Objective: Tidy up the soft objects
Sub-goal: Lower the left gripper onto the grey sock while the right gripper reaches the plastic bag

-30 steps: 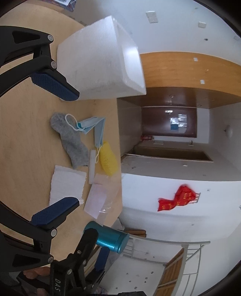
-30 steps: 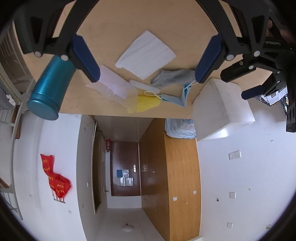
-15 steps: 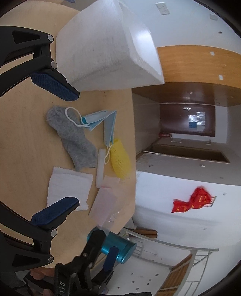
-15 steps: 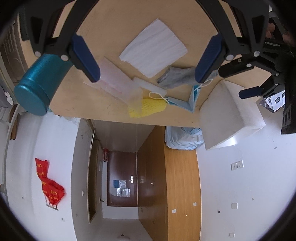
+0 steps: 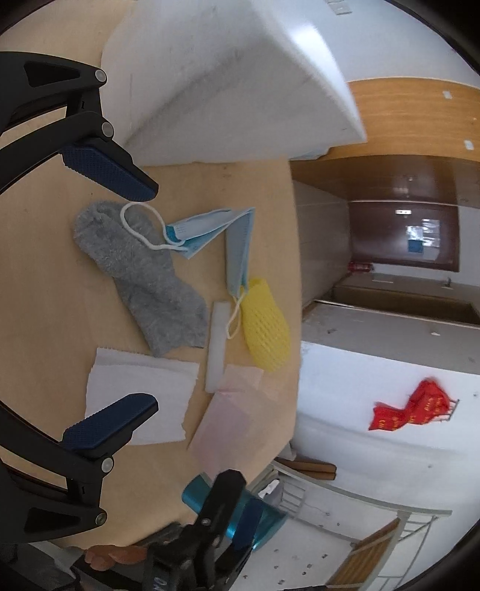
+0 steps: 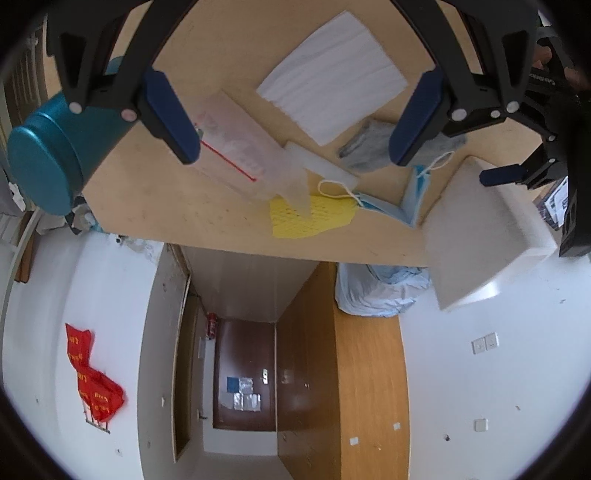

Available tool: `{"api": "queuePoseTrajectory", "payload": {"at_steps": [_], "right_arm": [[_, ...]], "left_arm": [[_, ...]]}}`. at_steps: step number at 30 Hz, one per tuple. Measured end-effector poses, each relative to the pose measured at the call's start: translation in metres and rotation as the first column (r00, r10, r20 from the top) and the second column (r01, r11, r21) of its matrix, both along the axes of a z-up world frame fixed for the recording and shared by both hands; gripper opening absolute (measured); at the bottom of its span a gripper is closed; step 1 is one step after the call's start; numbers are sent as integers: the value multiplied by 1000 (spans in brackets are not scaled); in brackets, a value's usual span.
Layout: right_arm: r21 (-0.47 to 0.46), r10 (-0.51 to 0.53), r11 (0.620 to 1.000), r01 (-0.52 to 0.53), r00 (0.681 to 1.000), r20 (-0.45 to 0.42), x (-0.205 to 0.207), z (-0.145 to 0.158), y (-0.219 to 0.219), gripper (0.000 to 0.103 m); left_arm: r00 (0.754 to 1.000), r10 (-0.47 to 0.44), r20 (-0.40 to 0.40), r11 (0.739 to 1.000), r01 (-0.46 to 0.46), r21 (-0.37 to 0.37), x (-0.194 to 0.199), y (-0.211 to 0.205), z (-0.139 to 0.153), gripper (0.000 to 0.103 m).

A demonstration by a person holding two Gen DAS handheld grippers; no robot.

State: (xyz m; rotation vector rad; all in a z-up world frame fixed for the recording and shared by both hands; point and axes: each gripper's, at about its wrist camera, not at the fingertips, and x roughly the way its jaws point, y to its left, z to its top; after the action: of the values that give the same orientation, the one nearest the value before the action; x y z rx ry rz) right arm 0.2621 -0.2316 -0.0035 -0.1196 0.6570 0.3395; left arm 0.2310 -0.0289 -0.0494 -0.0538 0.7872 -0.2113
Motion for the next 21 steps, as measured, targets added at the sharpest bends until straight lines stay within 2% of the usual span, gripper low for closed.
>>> {"api": "queuePoseTrajectory", "payload": {"at_steps": [6, 17, 21], "right_arm": [[-42, -6, 999, 5, 1000, -10, 14, -6, 2, 103], [-41, -12, 999, 10, 998, -56, 28, -17, -2, 103], [-60, -18, 998, 13, 997, -78, 33, -24, -2, 102]], "left_arm": [[1000, -7, -28, 999, 8, 33, 12, -5, -10, 103], [994, -6, -110, 1000, 8, 23, 27, -1, -26, 101], [990, -10, -138, 1000, 14, 23, 30, -1, -31, 96]]}}
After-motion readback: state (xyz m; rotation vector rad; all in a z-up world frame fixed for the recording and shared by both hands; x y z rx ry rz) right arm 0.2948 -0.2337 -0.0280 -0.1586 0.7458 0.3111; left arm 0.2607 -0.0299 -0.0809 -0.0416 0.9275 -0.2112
